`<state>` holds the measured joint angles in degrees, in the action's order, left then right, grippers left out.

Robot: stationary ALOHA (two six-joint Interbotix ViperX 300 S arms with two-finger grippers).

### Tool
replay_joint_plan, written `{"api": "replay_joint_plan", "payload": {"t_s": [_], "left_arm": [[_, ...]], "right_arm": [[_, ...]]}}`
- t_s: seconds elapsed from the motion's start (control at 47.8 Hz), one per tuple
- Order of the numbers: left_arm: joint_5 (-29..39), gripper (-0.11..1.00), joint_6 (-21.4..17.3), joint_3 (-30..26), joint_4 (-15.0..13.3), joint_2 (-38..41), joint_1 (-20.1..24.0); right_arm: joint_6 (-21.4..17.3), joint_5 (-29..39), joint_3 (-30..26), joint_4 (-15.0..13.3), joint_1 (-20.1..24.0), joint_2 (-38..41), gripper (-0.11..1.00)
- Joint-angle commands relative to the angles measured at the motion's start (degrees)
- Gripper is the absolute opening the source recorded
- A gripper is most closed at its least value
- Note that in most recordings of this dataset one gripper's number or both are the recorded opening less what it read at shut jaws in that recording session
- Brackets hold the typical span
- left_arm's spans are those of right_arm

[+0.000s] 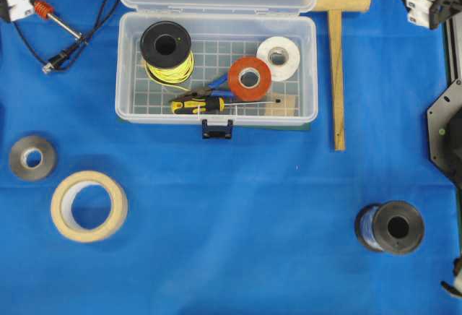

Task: Open the tool box with both arms.

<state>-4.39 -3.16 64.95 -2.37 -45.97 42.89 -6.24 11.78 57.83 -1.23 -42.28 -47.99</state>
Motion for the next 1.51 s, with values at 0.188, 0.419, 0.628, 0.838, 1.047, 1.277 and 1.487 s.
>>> {"api": "replay_joint_plan", "payload": {"t_s": [0.188,0.419,0.628,0.838,1.047,1.277,1.487], "left_arm": [[1.23,0.92,0.7,0.62,0.18,-1.23,-0.97],[3.96,0.92,0.79,1.23,0.09,-3.6,-8.96],[6.06,0.92,0.79,2.46,0.09,-5.98,-21.01],[10.28,0.92,0.7,2.72,0.09,-8.0,-30.59],[13.89,0.92,0.7,3.43,0.09,-8.35,-35.86],[16.7,0.92,0.79,5.01,0.09,-13.71,-36.39],[16.61,0.92,0.88,9.84,0.0,-21.45,-36.39]], "right_arm": [[-0.35,-1.05,-0.53,1.23,0.62,1.93,0.86],[-0.44,0.35,-0.44,1.85,10.2,2.46,0.86],[-0.53,3.25,-0.35,1.85,23.03,2.55,0.86],[-0.53,4.39,-0.35,1.85,32.52,2.64,0.86],[-0.53,6.42,-0.18,1.85,35.77,2.72,0.86],[-0.53,10.9,1.93,1.85,35.77,-2.46,0.86],[-0.7,9.32,7.56,2.37,35.77,-11.16,0.86]]}}
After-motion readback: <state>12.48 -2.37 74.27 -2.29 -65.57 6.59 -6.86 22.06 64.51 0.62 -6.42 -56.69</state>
